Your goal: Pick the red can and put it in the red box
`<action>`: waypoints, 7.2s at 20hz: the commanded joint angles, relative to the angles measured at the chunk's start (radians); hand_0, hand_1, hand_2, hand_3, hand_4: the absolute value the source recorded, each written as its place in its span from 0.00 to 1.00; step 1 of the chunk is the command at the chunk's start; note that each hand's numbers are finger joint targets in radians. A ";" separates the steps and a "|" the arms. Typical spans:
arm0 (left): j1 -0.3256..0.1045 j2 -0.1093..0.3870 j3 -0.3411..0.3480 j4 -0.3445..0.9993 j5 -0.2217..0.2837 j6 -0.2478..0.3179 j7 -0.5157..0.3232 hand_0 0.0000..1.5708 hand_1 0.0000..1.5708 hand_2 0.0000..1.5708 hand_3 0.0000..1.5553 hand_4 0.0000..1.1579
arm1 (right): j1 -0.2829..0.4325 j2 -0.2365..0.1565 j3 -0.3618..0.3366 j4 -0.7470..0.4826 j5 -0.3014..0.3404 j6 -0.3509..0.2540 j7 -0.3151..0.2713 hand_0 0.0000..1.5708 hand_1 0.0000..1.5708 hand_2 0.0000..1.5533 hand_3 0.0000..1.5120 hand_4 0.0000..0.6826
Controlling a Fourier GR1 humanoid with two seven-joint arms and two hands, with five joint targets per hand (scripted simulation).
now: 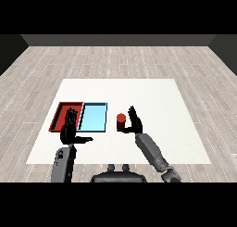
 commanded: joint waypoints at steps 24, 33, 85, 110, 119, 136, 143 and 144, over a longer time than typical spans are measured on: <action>0.023 -0.004 -0.009 -0.030 -0.006 0.003 0.005 0.00 0.00 0.00 0.00 0.00 | -0.143 0.000 0.168 0.186 -0.225 -0.083 -0.067 0.00 0.00 0.00 0.00 0.00; -0.005 -0.012 -0.010 -0.010 -0.008 0.018 0.018 0.00 0.00 0.00 0.00 0.00 | -0.208 0.000 0.240 0.269 -0.303 -0.094 -0.103 0.00 0.00 0.00 0.00 0.00; 0.007 -0.038 -0.150 -0.089 -0.047 0.033 0.087 0.00 0.00 0.00 0.00 0.00 | -0.227 -0.183 0.369 -0.271 -0.196 -0.567 0.013 0.96 0.96 0.94 0.93 0.94; -0.206 -0.039 -0.399 0.137 -0.080 0.268 0.241 0.00 0.00 0.00 0.00 0.00 | 0.013 -0.155 0.279 -0.694 0.197 -0.563 0.206 0.92 0.92 0.92 0.92 0.91; -0.211 -0.039 -0.522 0.185 -0.026 0.364 0.224 0.00 0.00 0.00 0.00 0.00 | -0.019 -0.064 0.115 -0.575 0.255 -0.356 0.183 0.93 0.93 0.93 0.92 0.96; -0.279 -0.039 -0.651 0.336 0.108 0.437 0.116 0.00 0.00 0.00 0.00 0.00 | -0.041 0.000 0.133 -0.620 0.266 -0.325 0.233 0.95 0.95 0.93 0.93 0.94; -0.333 -0.039 -0.572 0.317 0.112 0.399 0.163 0.00 0.00 0.00 0.00 0.00 | -0.102 0.000 0.148 -0.588 0.219 -0.363 0.229 0.97 0.97 0.94 0.94 0.97; -0.282 -0.039 -0.584 0.283 0.091 0.376 0.190 0.00 0.00 0.00 0.00 0.00 | -0.056 0.000 0.211 -0.539 0.197 -0.396 0.121 0.98 0.98 0.94 0.94 0.96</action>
